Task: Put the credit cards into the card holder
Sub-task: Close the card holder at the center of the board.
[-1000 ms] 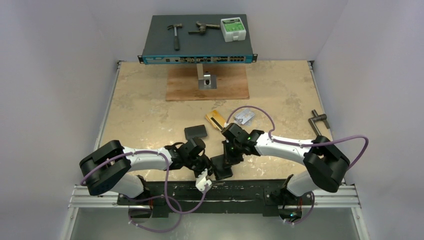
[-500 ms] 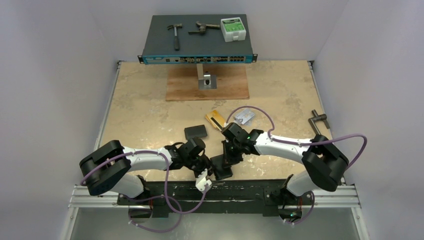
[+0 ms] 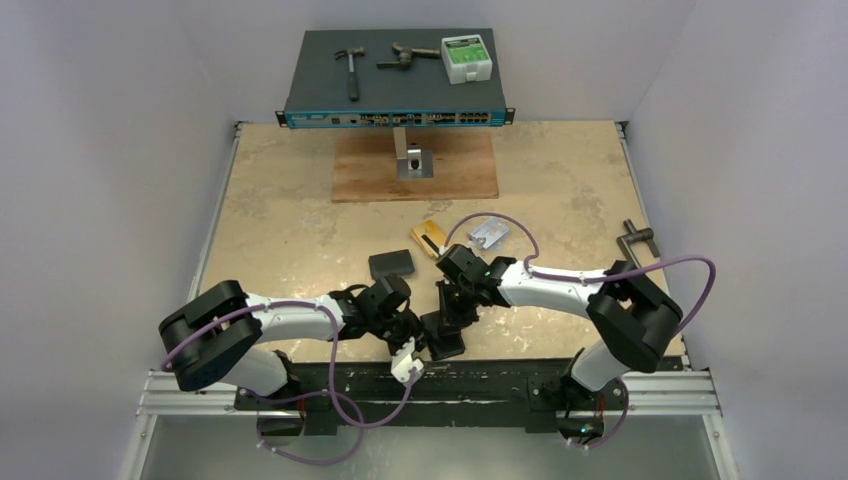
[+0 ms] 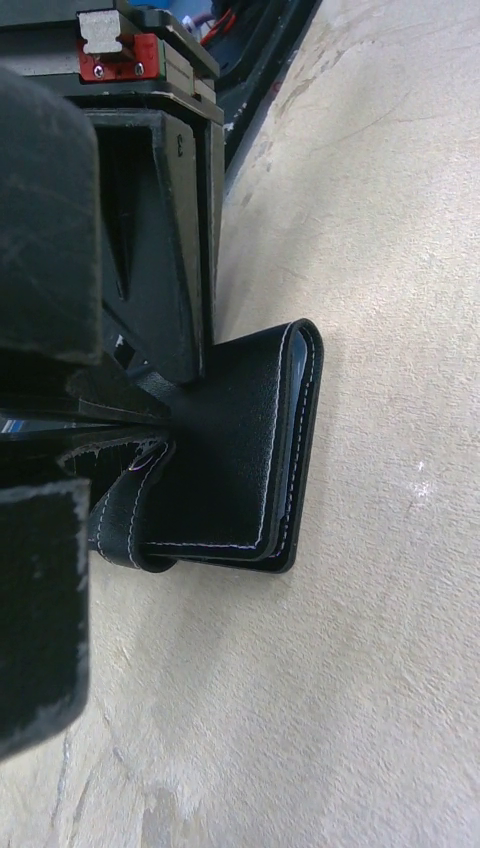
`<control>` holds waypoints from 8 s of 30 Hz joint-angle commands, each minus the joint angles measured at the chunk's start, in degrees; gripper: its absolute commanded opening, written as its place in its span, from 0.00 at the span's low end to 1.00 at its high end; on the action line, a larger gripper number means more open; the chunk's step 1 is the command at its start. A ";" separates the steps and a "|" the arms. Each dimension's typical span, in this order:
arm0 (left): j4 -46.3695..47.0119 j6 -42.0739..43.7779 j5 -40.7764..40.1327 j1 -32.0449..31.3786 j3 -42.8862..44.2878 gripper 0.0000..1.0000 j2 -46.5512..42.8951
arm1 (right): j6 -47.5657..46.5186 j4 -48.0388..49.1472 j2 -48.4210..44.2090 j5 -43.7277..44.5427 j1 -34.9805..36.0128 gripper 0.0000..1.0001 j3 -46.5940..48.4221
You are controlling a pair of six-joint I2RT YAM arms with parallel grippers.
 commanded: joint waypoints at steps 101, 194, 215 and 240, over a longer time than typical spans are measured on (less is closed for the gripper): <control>-5.58 -2.51 1.25 -0.20 0.21 0.13 0.33 | -5.42 -30.72 5.09 26.18 11.21 0.00 20.41; -6.72 -3.41 1.29 -0.24 0.52 0.12 0.33 | 1.16 -17.92 3.26 19.76 10.59 0.00 13.01; -6.98 -3.42 1.11 -0.20 0.76 0.12 0.43 | -0.20 -22.11 3.95 24.51 11.12 0.16 16.02; -7.72 -3.76 0.99 -0.18 1.21 0.12 0.36 | -0.78 -25.86 7.43 27.65 13.73 0.25 18.54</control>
